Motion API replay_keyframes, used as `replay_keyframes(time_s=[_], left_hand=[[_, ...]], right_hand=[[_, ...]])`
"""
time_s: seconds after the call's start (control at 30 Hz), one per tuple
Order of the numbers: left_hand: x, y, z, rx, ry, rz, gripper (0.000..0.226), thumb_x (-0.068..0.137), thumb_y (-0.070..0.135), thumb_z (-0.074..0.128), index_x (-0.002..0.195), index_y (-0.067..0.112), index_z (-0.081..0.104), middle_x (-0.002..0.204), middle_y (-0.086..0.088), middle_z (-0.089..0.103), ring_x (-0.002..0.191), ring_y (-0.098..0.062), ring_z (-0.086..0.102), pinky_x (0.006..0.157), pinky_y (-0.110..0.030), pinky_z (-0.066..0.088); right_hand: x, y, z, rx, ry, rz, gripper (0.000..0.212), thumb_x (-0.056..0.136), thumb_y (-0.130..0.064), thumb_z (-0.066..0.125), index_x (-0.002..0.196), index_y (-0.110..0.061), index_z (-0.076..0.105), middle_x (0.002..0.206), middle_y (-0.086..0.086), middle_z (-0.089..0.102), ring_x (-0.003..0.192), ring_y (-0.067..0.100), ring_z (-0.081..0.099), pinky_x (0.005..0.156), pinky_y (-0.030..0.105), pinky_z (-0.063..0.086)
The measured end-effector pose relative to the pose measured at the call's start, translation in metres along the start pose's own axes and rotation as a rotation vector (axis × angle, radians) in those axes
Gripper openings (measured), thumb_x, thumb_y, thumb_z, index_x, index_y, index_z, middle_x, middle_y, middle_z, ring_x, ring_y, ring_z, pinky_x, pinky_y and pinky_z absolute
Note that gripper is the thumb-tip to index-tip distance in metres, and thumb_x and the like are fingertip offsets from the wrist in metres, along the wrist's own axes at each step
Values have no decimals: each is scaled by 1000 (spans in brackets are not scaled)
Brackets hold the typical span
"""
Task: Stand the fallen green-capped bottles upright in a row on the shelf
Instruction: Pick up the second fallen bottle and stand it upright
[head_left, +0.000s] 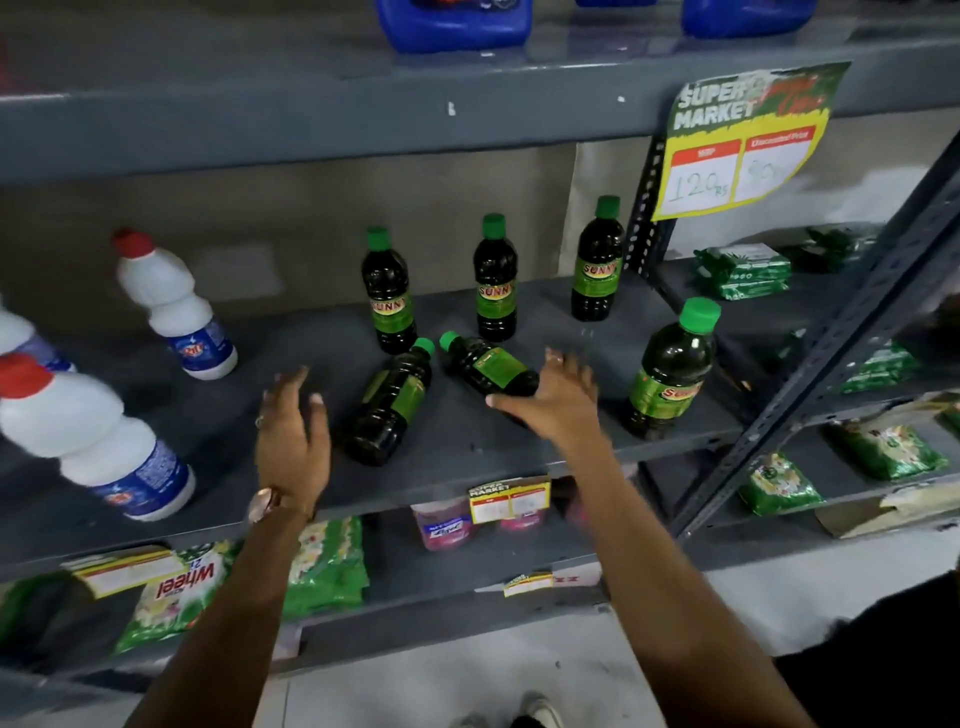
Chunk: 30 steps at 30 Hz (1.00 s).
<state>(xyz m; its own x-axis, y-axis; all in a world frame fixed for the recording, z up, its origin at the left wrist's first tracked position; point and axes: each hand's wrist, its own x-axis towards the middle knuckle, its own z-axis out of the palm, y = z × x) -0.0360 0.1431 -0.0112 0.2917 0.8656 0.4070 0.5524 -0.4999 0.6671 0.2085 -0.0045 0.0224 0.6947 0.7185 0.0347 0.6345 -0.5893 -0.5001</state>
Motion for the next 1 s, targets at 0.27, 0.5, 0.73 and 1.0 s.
replay_keyframes(time_s=[0.27,0.5,0.73,1.0], left_hand=[[12,-39,16,316,-384,48,51,95,22,46,140,3,32,152,-21,28,143,-34,18,120,-45,9],[12,-42,18,345,-352,81,52,96,28,43,141,3,32,153,-19,27,144,-31,18,120,-43,9],[13,-48,22,328,-340,82,53,95,30,45,140,4,33,152,-18,30,144,-30,20,119,-41,9],[13,-49,21,331,-348,88,61,90,41,33,140,6,35,151,-18,32,143,-30,22,119,-41,10]], right_hand=[[58,-12,4,54,-524,134,47,56,-41,85,80,-18,52,87,1,57,75,13,54,54,25,40],[44,-4,40,666,14,167,44,50,-27,91,81,-17,62,79,0,69,68,9,63,53,19,48],[31,-9,76,830,249,41,90,37,-46,93,108,-30,40,96,-21,59,87,-13,58,68,8,45],[33,-2,80,819,261,-52,69,68,2,75,123,-20,42,109,2,58,97,11,60,84,28,52]])
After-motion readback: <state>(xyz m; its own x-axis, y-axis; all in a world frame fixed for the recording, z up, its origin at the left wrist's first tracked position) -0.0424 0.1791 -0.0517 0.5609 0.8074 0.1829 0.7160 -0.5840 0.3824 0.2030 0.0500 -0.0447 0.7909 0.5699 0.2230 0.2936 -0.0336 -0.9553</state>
